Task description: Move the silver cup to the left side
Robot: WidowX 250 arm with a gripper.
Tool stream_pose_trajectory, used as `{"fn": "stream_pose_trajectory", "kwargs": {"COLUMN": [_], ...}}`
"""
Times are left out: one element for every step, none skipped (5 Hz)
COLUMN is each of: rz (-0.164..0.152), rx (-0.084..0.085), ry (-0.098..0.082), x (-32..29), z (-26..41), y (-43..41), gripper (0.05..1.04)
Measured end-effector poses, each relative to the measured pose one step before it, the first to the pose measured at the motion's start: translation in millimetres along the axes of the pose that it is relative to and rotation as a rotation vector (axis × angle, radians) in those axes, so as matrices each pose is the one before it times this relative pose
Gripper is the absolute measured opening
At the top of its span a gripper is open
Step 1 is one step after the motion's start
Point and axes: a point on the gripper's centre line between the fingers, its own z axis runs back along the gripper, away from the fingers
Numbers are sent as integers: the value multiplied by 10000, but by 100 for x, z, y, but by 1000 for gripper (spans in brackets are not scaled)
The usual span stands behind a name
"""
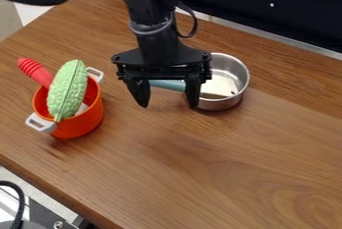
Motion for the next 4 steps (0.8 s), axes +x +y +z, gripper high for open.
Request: {"fn": "stream_pose_trajectory", "kwargs": {"rz": [-42,-1368,-1132,-1454], "rx": [77,115,17,-223], "ry": [221,-383,-440,-589], "x": [-336,1328,969,1426], "z": [-587,-510,-164,146], "y": [18,-1285,-1618,-2353], "gripper": [987,987,987,988]}}
